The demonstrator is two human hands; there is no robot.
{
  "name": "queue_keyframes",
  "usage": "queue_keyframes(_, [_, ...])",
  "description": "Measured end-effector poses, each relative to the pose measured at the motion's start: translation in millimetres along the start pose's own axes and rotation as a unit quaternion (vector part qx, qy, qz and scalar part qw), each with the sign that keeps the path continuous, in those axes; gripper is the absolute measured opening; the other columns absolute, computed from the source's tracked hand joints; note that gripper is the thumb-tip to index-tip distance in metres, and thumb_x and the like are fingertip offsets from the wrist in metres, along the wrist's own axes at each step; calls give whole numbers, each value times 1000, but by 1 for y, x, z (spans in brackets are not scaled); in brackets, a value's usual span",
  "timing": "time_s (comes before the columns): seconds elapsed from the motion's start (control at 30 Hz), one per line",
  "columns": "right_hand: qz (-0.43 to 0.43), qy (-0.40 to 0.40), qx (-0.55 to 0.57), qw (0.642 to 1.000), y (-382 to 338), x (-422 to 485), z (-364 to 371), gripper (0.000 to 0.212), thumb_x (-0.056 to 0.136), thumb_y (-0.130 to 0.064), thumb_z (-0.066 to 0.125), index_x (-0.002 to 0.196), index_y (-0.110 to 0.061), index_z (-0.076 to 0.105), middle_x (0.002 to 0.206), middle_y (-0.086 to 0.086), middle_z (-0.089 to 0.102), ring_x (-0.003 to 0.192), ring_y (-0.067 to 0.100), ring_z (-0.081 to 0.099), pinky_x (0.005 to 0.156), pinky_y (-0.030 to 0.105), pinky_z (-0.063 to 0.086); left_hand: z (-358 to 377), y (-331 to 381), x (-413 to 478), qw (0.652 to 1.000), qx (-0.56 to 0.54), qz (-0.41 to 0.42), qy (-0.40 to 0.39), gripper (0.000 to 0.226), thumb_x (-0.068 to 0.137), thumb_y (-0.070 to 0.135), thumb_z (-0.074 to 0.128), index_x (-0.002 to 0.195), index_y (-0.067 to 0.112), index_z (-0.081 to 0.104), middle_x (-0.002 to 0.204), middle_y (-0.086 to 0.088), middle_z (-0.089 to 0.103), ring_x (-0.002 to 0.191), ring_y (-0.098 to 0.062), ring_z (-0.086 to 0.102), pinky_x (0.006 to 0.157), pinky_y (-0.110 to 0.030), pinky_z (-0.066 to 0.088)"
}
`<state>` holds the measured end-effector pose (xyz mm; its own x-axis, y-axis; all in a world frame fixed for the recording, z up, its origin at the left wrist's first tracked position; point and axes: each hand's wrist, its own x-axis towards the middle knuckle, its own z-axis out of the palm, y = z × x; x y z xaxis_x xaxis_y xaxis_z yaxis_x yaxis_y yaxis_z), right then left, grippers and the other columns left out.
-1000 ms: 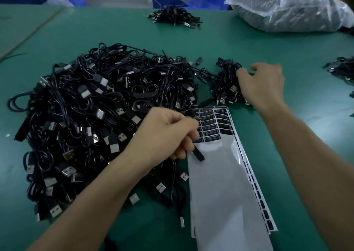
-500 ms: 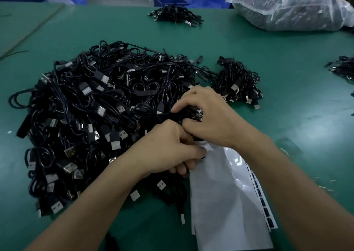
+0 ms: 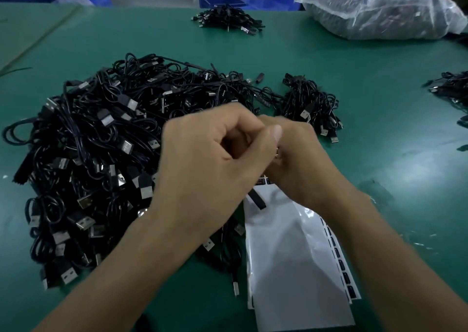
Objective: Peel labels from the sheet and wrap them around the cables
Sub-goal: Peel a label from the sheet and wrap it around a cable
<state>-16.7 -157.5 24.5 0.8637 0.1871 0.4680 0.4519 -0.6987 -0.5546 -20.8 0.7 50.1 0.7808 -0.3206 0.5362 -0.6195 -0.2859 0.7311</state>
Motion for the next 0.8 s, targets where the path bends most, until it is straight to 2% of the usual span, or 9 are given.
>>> queue_keyframes(0.07, [-31, 50, 48, 997, -2, -7, 2, 22, 83, -7, 67, 89, -28, 66, 79, -10, 66, 73, 8, 61, 65, 19, 47, -5, 3, 1, 989, 140, 42, 27, 11, 90, 36, 67, 86, 26, 69, 70, 15, 57, 67, -2, 51, 60, -14, 41])
queue_keyframes(0.17, [21, 93, 178, 979, -2, -15, 9, 28, 78, 2, 73, 92, -22, 71, 85, -7, 73, 78, 11, 70, 68, 28, 59, -4, 1, 2, 956, 289, 20, -50, 29, 95, 56, 45, 104, 32, 58, 88, 15, 57, 83, -13, 54, 71, -32, 41])
queue_keyframes(0.23, [58, 97, 257, 960, -1, -18, 11, 30, 80, -1, 73, 96, -25, 67, 85, -6, 75, 76, 15, 71, 69, 28, 59, -1, -4, 0, 928, 360, -29, -94, 43, 98, 62, 20, 104, 32, 51, 77, 12, 58, 70, -20, 57, 65, -34, 37])
queue_keyframes(0.3, [88, 77, 286, 951, 6, -21, 8, 29, 82, -6, 76, 102, -24, 66, 86, -3, 77, 79, 19, 73, 75, 31, 61, -1, -10, -4, 910, 398, -53, -104, 49, 97, 63, 11, 92, 31, 47, 64, 8, 50, 54, -20, 46, 52, -31, 30])
queue_keyframes(0.37, [116, 53, 270, 954, 15, -26, 0, 25, 83, -9, 79, 101, -23, 69, 87, -2, 77, 81, 17, 74, 78, 29, 61, -3, -14, -3, 901, 416, -70, -99, 52, 98, 65, 13, 75, 28, 42, 60, 7, 43, 48, -14, 34, 47, -27, 25])
queue_keyframes(0.5, [169, 40, 258, 950, 30, -34, -15, 14, 76, -20, 78, 89, -22, 74, 84, 1, 76, 73, 13, 71, 72, 21, 57, -5, -21, 0, 897, 422, -84, -103, 56, 100, 63, 19, 63, 26, 39, 57, 6, 47, 49, -16, 44, 46, -28, 34])
queue_keyframes(0.63, [188, 38, 320, 928, 35, -36, -17, 21, 69, -10, 81, 84, -24, 78, 88, 1, 78, 82, 12, 73, 76, 19, 56, -6, -27, 0, 894, 418, -97, -130, 52, 102, 57, 22, 67, 25, 44, 63, 4, 52, 56, -19, 53, 55, -34, 48])
queue_keyframes(0.73, [191, 38, 324, 926, 34, -36, -14, 30, 73, 7, 78, 83, -20, 76, 83, -1, 77, 80, 11, 73, 76, 19, 56, -4, -27, 1, 899, 403, -94, -146, 40, 102, 51, 29, 82, 29, 56, 73, 9, 56, 63, -10, 52, 54, -29, 41])
queue_keyframes(0.8, [184, 39, 340, 922, 30, -35, -11, 25, 72, 7, 78, 84, -14, 73, 81, -2, 77, 79, 11, 72, 76, 20, 56, 0, -24, 2, 919, 348, -95, -160, 34, 98, 56, 33, 93, 35, 59, 82, 13, 61, 71, -5, 55, 56, -27, 42])
